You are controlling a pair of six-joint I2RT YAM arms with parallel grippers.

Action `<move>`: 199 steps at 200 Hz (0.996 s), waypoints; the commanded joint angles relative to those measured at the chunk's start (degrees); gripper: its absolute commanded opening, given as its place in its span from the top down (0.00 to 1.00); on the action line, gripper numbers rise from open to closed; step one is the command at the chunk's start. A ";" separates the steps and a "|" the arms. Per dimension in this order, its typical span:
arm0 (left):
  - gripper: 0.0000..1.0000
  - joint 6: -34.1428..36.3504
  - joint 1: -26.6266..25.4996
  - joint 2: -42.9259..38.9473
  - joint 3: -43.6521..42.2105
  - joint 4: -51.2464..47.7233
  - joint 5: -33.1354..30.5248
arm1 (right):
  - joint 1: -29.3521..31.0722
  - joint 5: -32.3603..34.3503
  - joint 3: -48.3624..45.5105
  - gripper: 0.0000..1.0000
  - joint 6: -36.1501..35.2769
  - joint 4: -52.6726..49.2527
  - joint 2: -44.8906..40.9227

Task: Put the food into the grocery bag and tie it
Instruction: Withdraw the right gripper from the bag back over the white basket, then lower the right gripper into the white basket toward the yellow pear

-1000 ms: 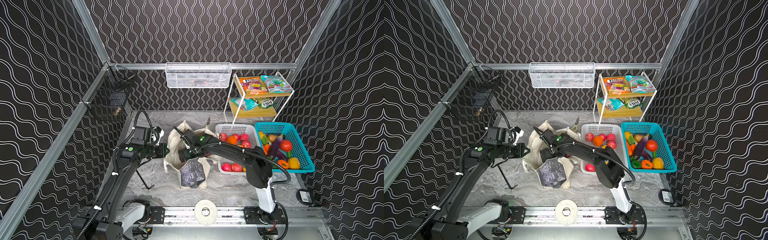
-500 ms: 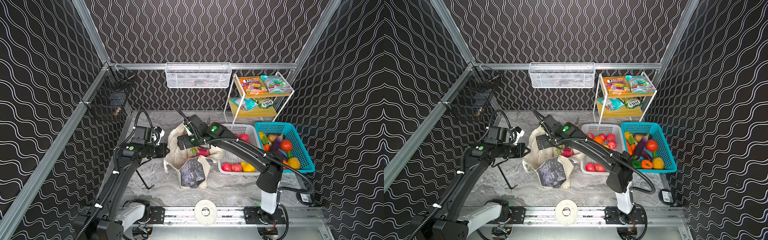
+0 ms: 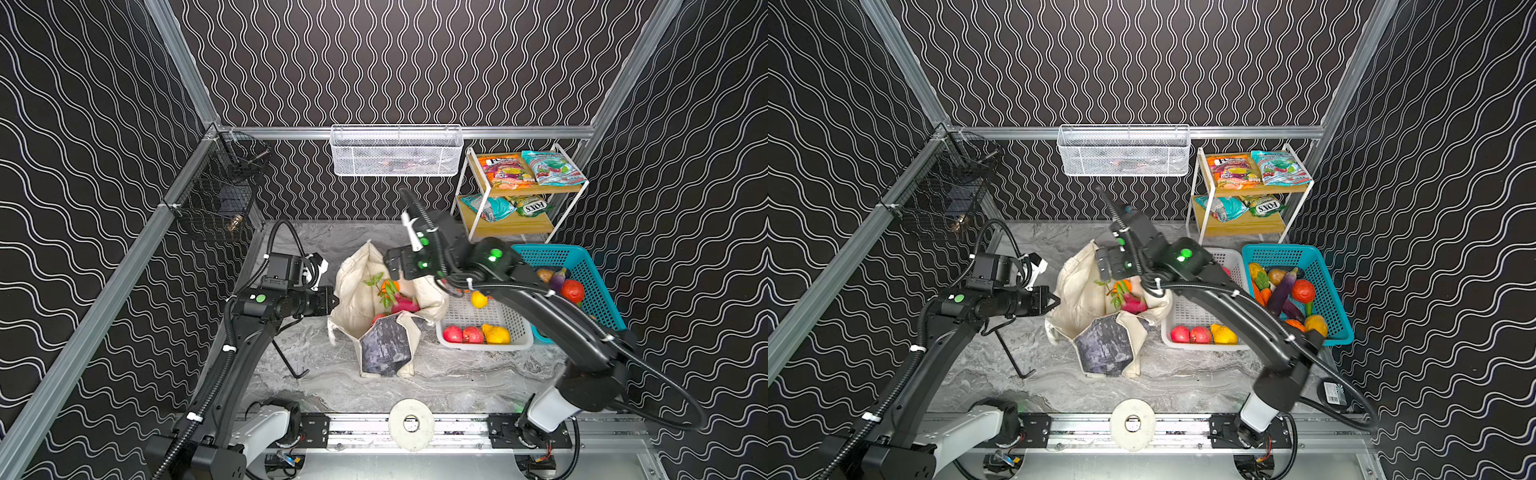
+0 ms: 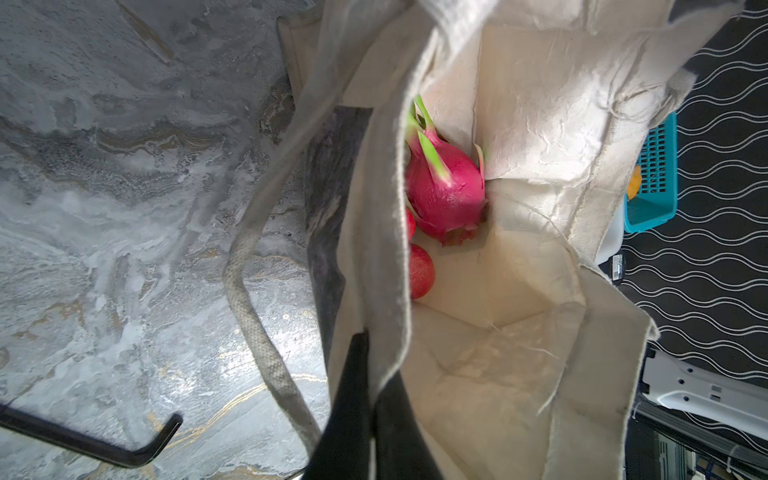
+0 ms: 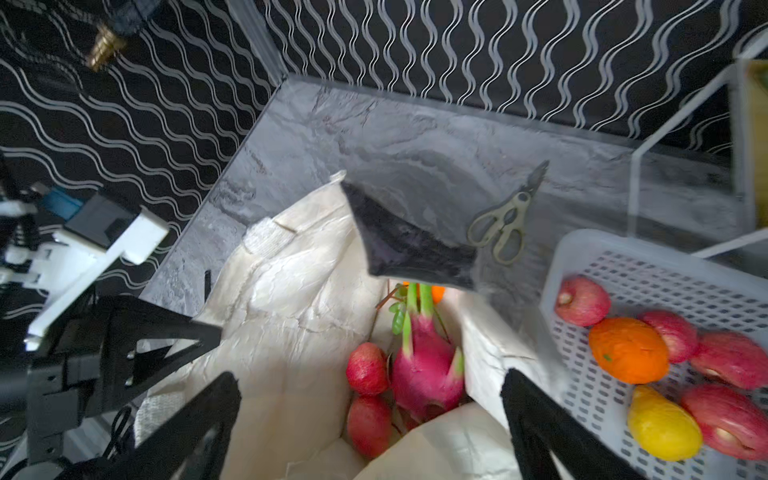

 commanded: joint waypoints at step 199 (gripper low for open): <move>1.00 -0.04 -0.01 3.11 2.75 -1.37 -1.05 | -28.13 -3.95 -36.89 0.01 15.14 -4.02 -16.36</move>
